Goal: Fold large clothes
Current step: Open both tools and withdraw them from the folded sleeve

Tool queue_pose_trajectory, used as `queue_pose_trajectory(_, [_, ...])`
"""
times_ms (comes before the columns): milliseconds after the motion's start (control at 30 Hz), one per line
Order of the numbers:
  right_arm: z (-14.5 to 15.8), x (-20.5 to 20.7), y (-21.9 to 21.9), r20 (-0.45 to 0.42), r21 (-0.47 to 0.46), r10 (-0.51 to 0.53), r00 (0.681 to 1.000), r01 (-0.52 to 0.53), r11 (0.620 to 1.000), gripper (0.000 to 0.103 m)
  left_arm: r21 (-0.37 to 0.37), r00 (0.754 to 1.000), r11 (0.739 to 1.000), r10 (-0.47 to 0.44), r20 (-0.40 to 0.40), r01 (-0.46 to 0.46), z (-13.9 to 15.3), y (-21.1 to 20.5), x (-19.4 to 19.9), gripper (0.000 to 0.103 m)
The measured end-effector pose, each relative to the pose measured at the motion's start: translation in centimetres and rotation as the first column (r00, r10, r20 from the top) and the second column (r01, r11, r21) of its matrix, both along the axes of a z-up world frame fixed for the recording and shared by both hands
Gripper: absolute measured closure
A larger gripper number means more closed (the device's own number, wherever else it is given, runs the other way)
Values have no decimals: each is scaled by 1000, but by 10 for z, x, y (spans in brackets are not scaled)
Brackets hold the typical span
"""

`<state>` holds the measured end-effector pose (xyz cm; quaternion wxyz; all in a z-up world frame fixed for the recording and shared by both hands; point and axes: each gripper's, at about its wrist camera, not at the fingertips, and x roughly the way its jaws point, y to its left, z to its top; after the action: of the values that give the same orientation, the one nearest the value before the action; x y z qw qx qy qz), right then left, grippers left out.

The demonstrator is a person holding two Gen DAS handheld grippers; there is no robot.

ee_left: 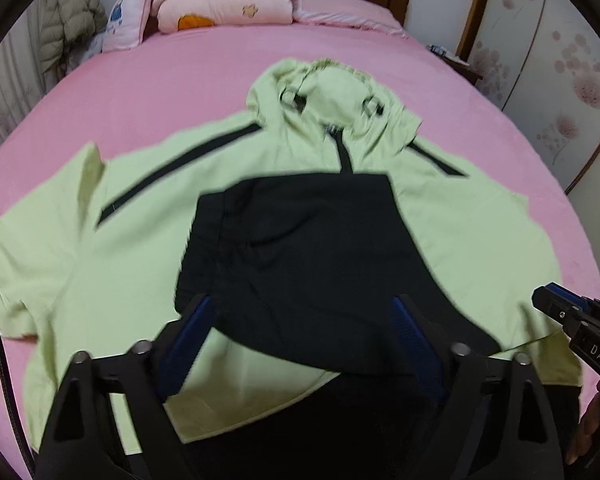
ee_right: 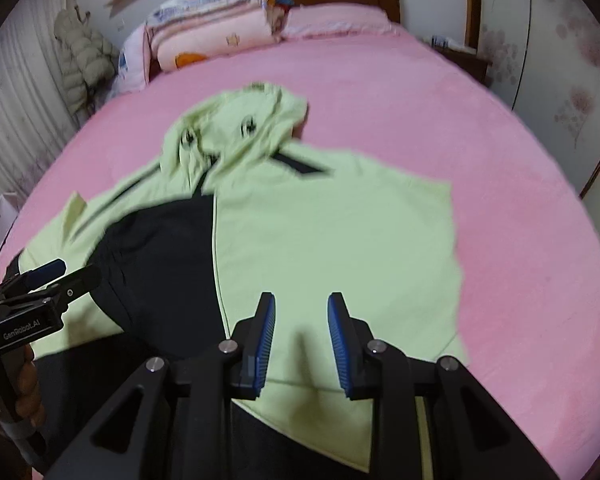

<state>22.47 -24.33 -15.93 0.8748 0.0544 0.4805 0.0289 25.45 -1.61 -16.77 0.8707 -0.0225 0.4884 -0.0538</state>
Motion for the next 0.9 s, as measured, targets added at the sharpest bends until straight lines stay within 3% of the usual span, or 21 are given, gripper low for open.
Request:
queue_pose_trajectory(67, [-14,1,-6,-24,-23,-28,999,27,999,76,16,999,1000,2,-41,-1,-15,1,5,33])
queue_pose_trajectory(200, [-35,0,-32,-59,-154,-132,990,121,981,79,24,998,1000,-1,-63,3,-32,5,4,37])
queue_pose_trajectory(333, [-41,-6,-51,-69,-119,-154,986,145,982,84,52,999,999,-5,-51,8,-33,0,1,37])
queue_pose_trajectory(600, [-37,-12,-45,-64,-105,-165,984,158,982,81,39,997,999,-3,-73,6,-27,0,-3,36])
queue_pose_trajectory(767, [-26,-20,-38,-51,-51,-173,984,171,984,81,48,998,999,-14,-68,18,-11,-2,-13,35])
queue_pose_trajectory(900, [-11,-34,-29,-33,-4,-172,985,172,985,81,39,999,999,-20,-39,22,12,-2,-28,26])
